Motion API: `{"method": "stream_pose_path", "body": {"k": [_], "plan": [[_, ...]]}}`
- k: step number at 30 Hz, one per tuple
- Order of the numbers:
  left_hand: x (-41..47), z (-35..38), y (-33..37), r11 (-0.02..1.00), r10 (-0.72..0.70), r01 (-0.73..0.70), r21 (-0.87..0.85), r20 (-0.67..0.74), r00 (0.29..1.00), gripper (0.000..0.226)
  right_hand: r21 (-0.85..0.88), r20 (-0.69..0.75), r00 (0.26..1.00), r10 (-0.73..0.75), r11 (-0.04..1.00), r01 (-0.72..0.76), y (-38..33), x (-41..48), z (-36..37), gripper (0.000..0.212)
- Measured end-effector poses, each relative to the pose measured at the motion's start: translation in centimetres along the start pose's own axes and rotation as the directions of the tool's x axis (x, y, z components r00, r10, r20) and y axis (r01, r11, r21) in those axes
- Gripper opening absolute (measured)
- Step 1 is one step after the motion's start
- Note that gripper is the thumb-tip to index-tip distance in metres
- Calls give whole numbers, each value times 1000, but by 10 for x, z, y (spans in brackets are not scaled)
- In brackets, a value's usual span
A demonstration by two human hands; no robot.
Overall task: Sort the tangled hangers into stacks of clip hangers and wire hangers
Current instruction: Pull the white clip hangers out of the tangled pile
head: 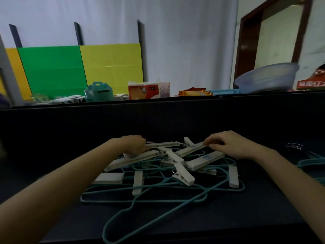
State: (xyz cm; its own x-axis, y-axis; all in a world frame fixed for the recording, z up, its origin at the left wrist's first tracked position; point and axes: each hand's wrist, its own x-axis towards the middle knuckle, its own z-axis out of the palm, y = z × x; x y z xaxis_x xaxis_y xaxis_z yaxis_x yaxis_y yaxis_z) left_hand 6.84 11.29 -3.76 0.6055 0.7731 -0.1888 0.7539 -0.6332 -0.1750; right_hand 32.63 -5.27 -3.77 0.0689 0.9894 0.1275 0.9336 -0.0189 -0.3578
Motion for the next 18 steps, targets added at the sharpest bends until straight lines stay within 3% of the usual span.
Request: {"method": "stream_pose_path", "body": {"k": [4,11,18], "plan": [[-3,-6,-6,1000,14,-14,4,-57,998,43,10,-7,1000,-24,1000,24,-3,2,1,23],[-54,-30,-37,998,-56,39,-48,-436,898,41,98,22,981,-192,977,189,-46,13,6,30],[-119,-17,-71,975,-145,211,73,-514,845,42,-18,225,897,-381,919,395,-109,52,29,46]]}}
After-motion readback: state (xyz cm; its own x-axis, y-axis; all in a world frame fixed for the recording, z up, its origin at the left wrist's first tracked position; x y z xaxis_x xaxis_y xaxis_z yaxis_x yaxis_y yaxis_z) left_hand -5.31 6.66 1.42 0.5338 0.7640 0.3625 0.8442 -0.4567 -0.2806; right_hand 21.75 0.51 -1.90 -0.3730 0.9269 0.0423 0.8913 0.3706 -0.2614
